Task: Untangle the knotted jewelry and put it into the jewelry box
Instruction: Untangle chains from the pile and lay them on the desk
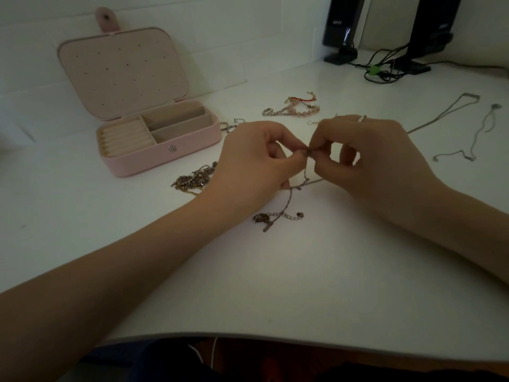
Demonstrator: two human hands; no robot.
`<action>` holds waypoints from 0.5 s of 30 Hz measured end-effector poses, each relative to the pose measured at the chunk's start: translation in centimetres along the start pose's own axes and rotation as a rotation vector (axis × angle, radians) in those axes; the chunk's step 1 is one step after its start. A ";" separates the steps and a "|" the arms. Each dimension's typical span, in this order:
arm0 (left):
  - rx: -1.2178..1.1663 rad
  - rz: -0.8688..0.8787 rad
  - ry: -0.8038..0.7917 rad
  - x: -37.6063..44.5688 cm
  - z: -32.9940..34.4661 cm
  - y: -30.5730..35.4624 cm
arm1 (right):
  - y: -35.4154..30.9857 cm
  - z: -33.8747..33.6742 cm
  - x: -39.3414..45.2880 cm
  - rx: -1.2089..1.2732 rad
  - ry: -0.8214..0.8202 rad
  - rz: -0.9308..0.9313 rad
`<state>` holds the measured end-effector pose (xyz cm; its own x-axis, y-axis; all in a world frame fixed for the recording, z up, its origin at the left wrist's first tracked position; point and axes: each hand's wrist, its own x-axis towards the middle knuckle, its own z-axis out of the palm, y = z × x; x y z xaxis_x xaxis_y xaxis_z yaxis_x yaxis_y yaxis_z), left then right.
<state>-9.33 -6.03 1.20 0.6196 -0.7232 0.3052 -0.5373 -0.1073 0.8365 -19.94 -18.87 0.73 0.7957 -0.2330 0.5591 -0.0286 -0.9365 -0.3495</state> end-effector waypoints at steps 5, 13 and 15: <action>0.091 0.052 0.007 -0.1 0.2 0.0 | -0.2 0.0 -0.1 -0.050 0.023 -0.053; -0.029 -0.088 -0.079 0.1 0.0 0.3 | -0.1 0.2 0.0 -0.197 0.008 -0.166; -0.040 -0.101 -0.082 0.1 0.0 0.3 | -0.1 0.3 0.0 -0.202 0.001 -0.178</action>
<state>-9.45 -6.11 1.47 0.6193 -0.7638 0.1815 -0.4502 -0.1561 0.8792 -19.78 -18.68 0.58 0.7987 -0.0603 0.5987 -0.0084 -0.9960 -0.0890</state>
